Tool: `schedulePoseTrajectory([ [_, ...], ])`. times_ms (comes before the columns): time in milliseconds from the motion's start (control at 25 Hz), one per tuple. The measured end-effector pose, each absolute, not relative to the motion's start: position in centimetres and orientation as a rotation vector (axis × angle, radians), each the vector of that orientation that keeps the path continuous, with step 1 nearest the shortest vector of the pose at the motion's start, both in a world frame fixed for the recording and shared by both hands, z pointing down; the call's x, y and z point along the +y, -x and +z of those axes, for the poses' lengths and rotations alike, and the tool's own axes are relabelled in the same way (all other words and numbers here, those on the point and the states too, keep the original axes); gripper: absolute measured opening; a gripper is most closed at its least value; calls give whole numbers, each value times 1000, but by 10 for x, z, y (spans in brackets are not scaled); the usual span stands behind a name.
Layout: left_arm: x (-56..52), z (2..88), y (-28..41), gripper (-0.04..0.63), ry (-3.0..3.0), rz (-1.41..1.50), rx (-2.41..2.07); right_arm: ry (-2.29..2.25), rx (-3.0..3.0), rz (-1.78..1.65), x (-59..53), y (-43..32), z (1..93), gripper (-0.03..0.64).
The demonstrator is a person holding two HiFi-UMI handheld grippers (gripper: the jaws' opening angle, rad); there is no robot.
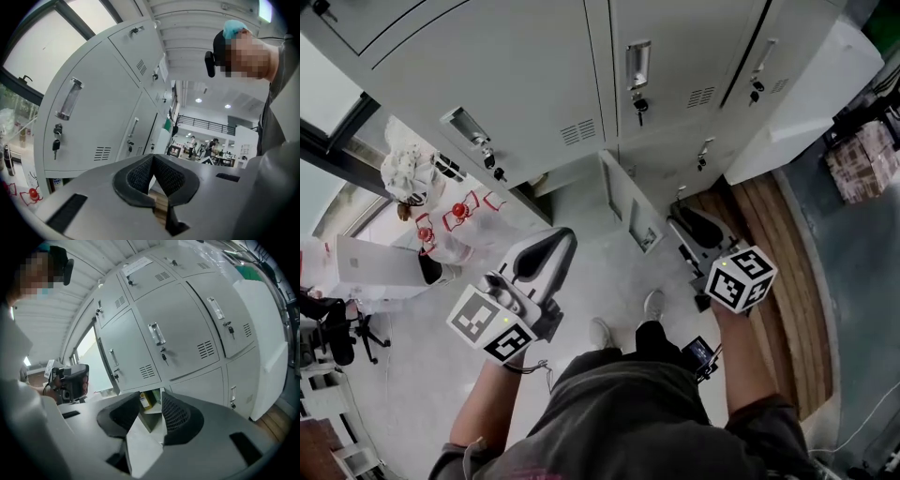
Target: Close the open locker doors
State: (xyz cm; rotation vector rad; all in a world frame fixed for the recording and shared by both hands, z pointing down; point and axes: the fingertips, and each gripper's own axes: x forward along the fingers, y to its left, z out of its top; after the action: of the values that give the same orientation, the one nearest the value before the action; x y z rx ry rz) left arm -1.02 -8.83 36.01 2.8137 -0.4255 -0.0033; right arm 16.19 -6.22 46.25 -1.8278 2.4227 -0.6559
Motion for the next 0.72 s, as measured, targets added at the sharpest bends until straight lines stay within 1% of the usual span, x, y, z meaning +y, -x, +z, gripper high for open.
schedulePoseTrajectory([
  [160,-88,365,34,8,-2823,7,-361,1937,2348,-650,-50,-154,473,111],
  [320,-88,375,43,8,-2813,34,-309,2002,2319,-686,-42,-147,492,120],
  [480,-87,387,39,8,-2791,67,-280,2041,2324,-725,-43,-149,514,135],
  [720,-88,409,18,8,-2755,132,-296,2018,2352,-787,-52,-158,547,138],
])
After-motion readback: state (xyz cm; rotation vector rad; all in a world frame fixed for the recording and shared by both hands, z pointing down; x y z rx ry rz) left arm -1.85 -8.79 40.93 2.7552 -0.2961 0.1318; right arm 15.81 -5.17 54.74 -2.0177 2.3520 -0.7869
